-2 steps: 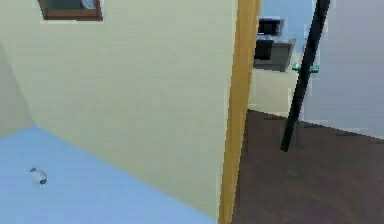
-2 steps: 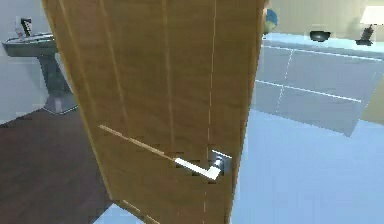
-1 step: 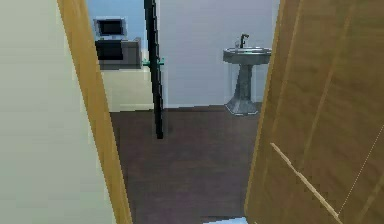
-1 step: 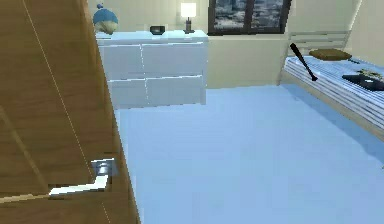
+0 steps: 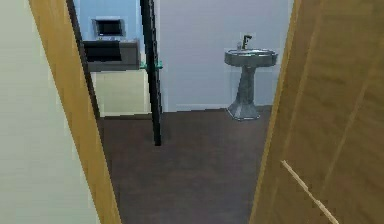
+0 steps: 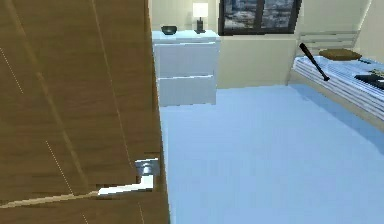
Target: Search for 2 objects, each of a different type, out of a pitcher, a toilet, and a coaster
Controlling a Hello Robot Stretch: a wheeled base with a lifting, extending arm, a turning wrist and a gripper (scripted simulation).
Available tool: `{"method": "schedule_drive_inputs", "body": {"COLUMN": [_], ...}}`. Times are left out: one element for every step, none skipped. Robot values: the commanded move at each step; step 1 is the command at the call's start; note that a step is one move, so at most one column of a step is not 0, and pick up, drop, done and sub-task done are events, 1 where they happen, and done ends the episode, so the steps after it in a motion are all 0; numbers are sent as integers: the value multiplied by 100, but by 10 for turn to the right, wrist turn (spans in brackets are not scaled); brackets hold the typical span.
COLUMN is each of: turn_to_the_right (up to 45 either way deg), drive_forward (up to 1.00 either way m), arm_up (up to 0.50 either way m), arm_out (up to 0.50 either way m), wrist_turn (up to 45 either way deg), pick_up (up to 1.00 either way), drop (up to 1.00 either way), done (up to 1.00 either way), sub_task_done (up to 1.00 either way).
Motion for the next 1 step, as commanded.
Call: {"method": "schedule_drive_inputs", "body": {"turn_to_the_right": [30], "drive_forward": [0], "arm_up": [0], "arm_out": [0], "wrist_turn": [0], "pick_up": [0], "drop": [0], "done": [0], "sub_task_done": [0]}}
